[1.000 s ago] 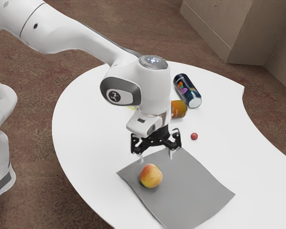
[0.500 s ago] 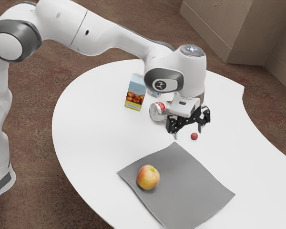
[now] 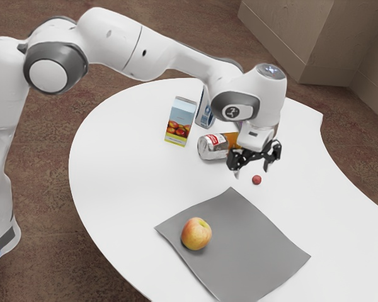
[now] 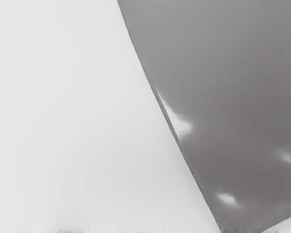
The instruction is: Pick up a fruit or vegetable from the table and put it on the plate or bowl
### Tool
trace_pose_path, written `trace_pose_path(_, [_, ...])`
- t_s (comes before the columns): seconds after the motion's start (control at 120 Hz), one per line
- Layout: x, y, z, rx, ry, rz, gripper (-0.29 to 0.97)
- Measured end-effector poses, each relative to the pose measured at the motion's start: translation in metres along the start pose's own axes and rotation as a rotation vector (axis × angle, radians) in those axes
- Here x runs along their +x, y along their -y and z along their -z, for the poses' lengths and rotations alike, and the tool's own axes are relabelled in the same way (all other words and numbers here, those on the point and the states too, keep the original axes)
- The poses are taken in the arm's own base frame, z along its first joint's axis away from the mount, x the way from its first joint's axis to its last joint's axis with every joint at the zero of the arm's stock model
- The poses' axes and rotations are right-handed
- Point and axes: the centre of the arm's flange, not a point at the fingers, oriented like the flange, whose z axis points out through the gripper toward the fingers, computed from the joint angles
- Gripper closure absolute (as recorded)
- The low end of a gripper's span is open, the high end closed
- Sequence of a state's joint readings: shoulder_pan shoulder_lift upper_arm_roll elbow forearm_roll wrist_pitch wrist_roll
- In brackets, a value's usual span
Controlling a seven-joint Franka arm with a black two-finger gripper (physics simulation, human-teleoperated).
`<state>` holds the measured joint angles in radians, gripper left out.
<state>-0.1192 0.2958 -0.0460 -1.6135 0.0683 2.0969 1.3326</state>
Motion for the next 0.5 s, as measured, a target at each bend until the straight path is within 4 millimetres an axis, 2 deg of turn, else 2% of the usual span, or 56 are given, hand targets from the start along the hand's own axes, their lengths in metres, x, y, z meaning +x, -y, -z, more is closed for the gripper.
trace_pose_path(0.217, [0.007,0.004,-0.011,-0.016,-0.004,-0.029,0.00])
trace_pose_path(0.367, [0.011,0.008,-0.004,-0.001,-0.010,-0.045,0.00])
trace_pose_path(0.5, [0.008,0.016,-0.012,-0.002,-0.010,-0.044,0.00])
